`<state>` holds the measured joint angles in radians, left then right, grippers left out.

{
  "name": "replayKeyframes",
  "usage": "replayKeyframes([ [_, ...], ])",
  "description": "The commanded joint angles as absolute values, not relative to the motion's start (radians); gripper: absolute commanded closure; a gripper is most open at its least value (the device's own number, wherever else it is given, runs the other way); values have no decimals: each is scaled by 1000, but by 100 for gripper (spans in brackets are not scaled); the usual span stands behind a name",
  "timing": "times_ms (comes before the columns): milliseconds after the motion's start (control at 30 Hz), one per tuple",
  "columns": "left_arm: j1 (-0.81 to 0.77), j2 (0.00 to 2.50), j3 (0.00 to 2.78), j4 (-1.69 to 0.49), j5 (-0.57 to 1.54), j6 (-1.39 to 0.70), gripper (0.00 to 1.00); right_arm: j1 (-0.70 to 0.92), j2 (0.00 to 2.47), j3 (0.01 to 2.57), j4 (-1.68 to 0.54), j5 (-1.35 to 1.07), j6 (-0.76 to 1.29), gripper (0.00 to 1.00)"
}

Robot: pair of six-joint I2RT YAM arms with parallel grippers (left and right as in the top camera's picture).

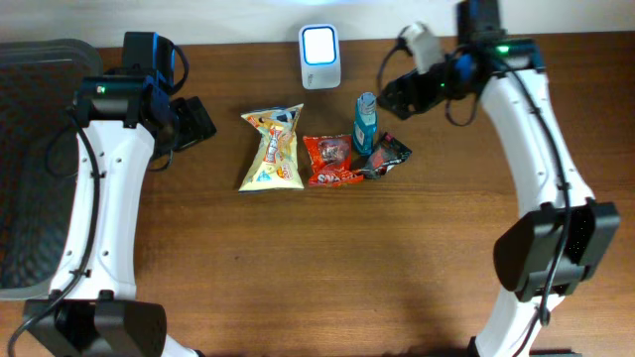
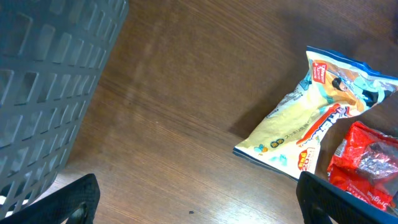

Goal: Scan the item barcode

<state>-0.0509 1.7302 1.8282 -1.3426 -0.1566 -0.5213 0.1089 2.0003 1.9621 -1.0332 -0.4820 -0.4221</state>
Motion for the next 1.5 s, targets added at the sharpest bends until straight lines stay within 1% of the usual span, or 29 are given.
replayKeyframes([
  [0, -48, 1735, 1827, -1343, -154, -530, 1, 171, 2024, 1962, -1032, -355, -521, 16],
  [100, -48, 1735, 1827, -1343, -154, -530, 1, 199, 2055, 1962, -1033, -353, -567, 16],
  [133, -48, 1735, 1827, -1343, -154, -530, 1, 199, 2082, 1962, -1024, -358, -569, 21],
  [167, -48, 1735, 1827, -1343, -154, -530, 1, 199, 2090, 1962, -1013, -359, -569, 21],
  [233, -48, 1735, 1827, -1343, -154, -530, 1, 205, 2111, 1962, -979, -358, -573, 26],
  [267, -48, 1735, 1827, -1343, -154, -530, 1, 209, 2115, 1962, -956, -358, -572, 30],
  [333, -48, 1735, 1827, -1343, -154, -530, 1, 212, 2117, 1962, -945, -363, -572, 41],
  [500, -48, 1735, 1827, -1343, -154, -530, 1, 214, 2118, 1962, -928, -418, -556, 48],
  [633, -48, 1735, 1827, -1343, -154, -530, 1, 218, 2120, 1962, -913, -440, -543, 48],
  [767, -48, 1735, 1827, -1343, -154, -530, 1, 218, 2135, 1962, -916, -439, -542, 57],
  [800, -48, 1735, 1827, -1343, -154, -530, 1, 218, 2137, 1962, -917, -436, -541, 62],
  [867, -48, 1735, 1827, -1343, -154, -530, 1, 218, 2137, 1962, -893, -429, -466, 68],
  [900, -48, 1735, 1827, -1343, -154, -530, 1, 218, 2137, 1962, -872, -405, -395, 74],
  [933, -48, 1735, 1827, -1343, -154, -530, 1, 218, 2136, 1962, -848, -347, -307, 76],
  [1000, -48, 1735, 1827, -1343, -154, -530, 1, 218, 2136, 1962, -833, -266, -213, 76],
  [1067, -48, 1735, 1827, -1343, -154, -530, 1, 218, 2136, 1963, -815, -184, -73, 75],
  [1133, -48, 1735, 1827, -1343, -154, -530, 1, 218, 2136, 1963, -802, -158, 14, 76],
  [1200, -48, 1735, 1827, -1343, -154, -530, 1, 218, 2136, 1963, -793, -96, 166, 76],
  [1233, -48, 1735, 1827, -1343, -154, -530, 1, 218, 2136, 1963, -794, -52, 293, 76],
  [1267, -48, 1735, 1827, -1343, -154, -530, 1, 218, 2136, 1963, -793, -47, 348, 76],
  [1300, -48, 1735, 1827, -1343, -154, -530, 1, 221, 2136, 1963, -791, -35, 388, 76],
  [1367, -48, 1735, 1827, -1343, -154, -530, 1, 245, 2136, 1963, -788, 76, 406, 73],
  [1433, -48, 1735, 1827, -1343, -154, -530, 1, 301, 2136, 1963, -789, 268, 397, 68],
  [1467, -48, 1735, 1827, -1343, -154, -530, 1, 325, 2136, 1963, -789, 322, 397, 67],
])
